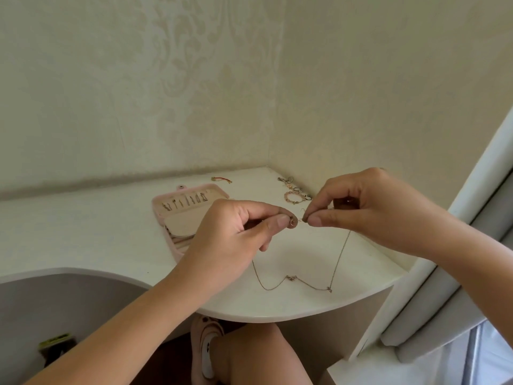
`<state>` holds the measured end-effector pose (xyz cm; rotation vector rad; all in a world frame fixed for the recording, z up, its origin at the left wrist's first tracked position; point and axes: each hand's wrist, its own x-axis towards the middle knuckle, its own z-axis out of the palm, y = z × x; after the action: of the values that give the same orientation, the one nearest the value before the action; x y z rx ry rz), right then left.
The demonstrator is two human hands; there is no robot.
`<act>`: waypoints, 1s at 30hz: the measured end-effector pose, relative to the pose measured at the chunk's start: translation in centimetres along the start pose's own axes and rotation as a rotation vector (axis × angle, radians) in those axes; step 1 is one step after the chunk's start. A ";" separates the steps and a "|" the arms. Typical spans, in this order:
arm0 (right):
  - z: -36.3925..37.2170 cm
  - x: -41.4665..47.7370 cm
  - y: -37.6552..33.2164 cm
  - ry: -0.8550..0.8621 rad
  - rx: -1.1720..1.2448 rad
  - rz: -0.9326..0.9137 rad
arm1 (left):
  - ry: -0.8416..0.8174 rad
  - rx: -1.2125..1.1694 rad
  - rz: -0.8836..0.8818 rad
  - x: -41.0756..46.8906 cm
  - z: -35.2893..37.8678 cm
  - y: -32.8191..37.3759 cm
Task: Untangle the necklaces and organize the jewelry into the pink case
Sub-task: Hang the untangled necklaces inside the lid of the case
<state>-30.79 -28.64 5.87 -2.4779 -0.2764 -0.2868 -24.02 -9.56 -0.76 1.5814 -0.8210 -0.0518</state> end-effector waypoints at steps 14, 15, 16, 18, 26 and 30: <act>0.2 0.1 -1.2 0.006 0.069 -0.018 | 0.185 0.474 0.435 -0.5 0.2 1.5; 0.3 0.0 -1.3 0.008 0.078 -0.022 | 0.197 0.493 0.457 -0.5 0.2 1.6; 0.3 0.0 -1.3 0.012 0.083 -0.028 | 0.211 0.515 0.477 -0.5 0.3 1.6; 0.3 -0.1 -1.4 0.021 0.092 -0.035 | 0.231 0.561 0.513 -0.4 0.3 1.8; 0.4 -0.3 -1.6 0.042 0.119 -0.031 | 0.237 0.617 0.539 -0.3 0.4 2.1; 0.5 -0.4 -1.7 0.051 0.106 -0.032 | 0.235 0.609 0.521 -0.4 0.4 2.1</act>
<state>-31.59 -27.11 6.33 -2.3598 -0.3020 -0.3396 -25.46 -9.56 0.87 1.8284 -1.0977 0.8107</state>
